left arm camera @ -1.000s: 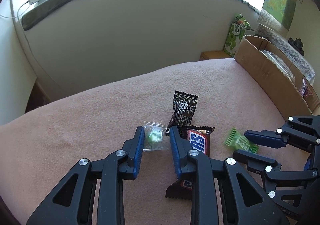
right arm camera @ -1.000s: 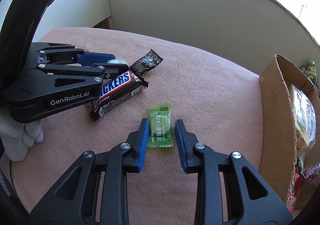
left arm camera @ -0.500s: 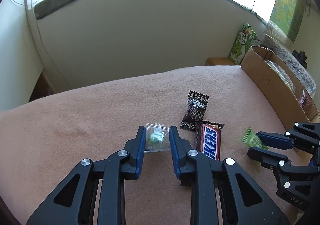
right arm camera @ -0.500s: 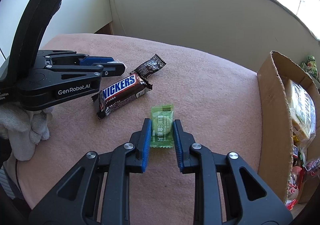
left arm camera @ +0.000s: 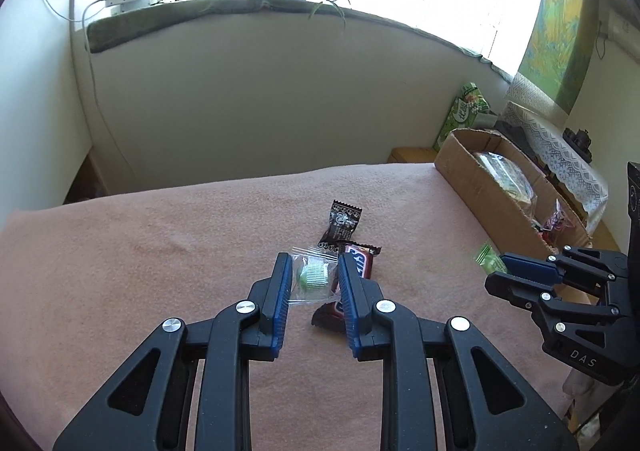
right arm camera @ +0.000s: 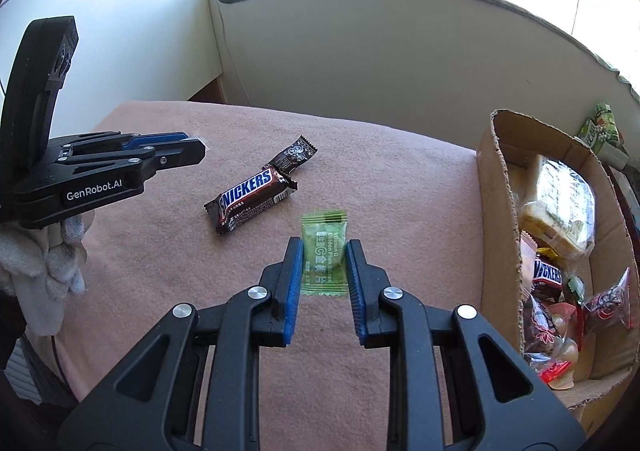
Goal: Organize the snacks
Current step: 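Carry the green candy and green packet over the box with both tools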
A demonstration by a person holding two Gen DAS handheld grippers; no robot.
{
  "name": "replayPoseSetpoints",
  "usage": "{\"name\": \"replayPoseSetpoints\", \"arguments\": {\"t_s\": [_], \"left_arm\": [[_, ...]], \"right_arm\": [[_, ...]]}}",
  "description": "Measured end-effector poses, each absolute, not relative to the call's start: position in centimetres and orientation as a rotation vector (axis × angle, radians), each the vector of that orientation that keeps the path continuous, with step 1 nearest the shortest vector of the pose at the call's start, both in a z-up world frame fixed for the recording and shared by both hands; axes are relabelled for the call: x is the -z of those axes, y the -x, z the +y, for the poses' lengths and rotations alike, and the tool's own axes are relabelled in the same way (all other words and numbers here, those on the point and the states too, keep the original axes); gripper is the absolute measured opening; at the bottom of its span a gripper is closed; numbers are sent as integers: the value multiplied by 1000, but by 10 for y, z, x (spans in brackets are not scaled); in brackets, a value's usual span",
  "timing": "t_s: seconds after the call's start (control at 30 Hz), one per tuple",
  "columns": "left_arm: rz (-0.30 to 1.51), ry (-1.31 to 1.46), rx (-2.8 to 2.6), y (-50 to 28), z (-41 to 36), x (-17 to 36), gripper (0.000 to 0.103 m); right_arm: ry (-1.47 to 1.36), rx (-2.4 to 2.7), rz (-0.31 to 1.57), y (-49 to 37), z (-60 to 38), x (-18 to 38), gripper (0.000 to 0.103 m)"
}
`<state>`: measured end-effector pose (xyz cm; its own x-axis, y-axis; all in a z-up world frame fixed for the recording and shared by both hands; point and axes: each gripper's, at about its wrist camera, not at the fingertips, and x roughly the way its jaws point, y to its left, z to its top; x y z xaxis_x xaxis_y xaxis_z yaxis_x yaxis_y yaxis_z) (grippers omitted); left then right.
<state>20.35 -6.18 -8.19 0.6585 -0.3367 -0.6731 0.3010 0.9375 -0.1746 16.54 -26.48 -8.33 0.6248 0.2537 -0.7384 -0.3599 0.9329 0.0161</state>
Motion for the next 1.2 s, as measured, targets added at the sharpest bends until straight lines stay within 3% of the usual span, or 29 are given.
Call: {"name": "replayPoseSetpoints", "arguments": {"t_s": [0.7, 1.2], "left_arm": [[696, 60, 590, -169, -180, 43, 22], [691, -16, 677, -160, -265, 39, 22]], "right_arm": [[14, -131, 706, -123, -394, 30, 23], [-42, -52, 720, -125, -450, 39, 23]]}}
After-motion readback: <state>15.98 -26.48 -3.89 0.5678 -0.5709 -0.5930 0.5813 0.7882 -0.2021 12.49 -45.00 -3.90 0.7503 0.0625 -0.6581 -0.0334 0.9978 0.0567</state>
